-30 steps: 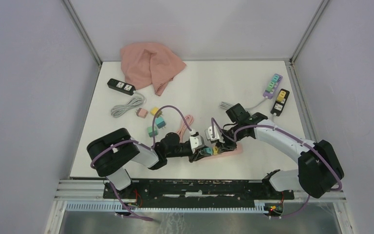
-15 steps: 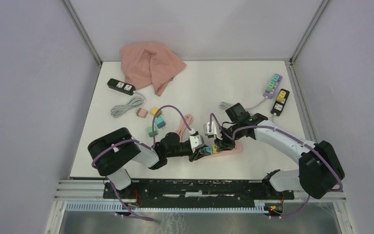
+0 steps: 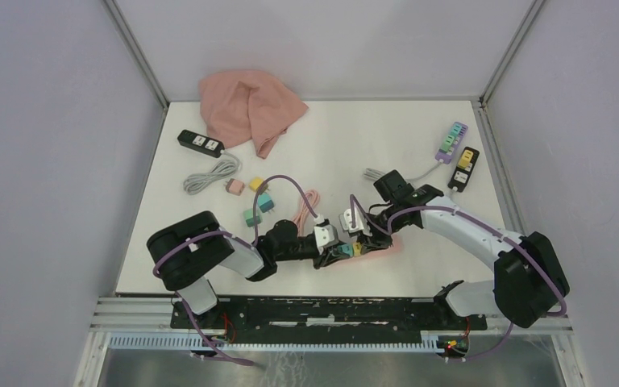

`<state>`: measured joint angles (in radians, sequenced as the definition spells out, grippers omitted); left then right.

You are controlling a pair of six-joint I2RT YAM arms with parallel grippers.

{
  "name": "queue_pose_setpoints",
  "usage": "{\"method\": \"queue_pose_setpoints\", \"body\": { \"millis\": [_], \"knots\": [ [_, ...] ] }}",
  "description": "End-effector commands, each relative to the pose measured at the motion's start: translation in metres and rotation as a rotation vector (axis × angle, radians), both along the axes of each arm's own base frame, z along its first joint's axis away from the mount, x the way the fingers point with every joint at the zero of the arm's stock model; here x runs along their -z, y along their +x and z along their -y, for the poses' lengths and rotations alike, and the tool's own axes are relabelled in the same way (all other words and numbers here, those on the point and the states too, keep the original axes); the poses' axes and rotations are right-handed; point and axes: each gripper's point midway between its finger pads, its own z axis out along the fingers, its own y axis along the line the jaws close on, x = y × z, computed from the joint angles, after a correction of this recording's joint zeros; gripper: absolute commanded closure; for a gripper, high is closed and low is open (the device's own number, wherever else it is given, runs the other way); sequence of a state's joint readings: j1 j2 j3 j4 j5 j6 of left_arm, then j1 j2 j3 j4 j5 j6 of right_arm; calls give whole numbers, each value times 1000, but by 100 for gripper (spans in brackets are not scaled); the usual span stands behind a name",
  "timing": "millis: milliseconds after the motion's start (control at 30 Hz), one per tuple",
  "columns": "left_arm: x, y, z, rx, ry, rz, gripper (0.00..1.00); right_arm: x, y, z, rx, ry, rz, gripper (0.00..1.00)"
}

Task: Pull the plug off the socket
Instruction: Remove the plug from the socket.

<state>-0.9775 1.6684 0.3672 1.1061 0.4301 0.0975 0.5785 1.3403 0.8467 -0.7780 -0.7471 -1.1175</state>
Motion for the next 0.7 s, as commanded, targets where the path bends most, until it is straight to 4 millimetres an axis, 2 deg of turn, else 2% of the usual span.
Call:
{"method": "queue_pose_setpoints", "body": {
  "millis": [0, 67, 167, 233, 333, 433, 533, 600, 667],
  "knots": [
    [19, 7, -10, -38, 66, 10, 97, -34, 7, -30, 117, 133, -53, 100],
    [20, 7, -11, -38, 68, 9, 97, -36, 22, -24, 175, 127, -21, 100],
    [21, 6, -12, -37, 72, 6, 97, -34, 34, 0, 208, 88, 22, 100],
    [22, 6, -12, -36, 73, 5, 97, -32, 31, 13, 169, 68, 56, 100],
    [20, 6, -11, -33, 69, 5, 97, -32, 10, 19, 51, 74, 43, 100],
    [19, 6, -11, -29, 64, 6, 97, -33, -16, 14, -67, 100, -48, 100],
    [18, 6, -9, -27, 62, 2, 97, -34, -35, -4, -142, 129, -102, 100],
    [18, 6, -9, -30, 62, -2, 97, -41, -28, -18, -87, 175, -118, 100],
    [19, 6, -10, -33, 65, -7, 97, -48, -7, -28, 42, 193, -110, 100]
  ]
}}
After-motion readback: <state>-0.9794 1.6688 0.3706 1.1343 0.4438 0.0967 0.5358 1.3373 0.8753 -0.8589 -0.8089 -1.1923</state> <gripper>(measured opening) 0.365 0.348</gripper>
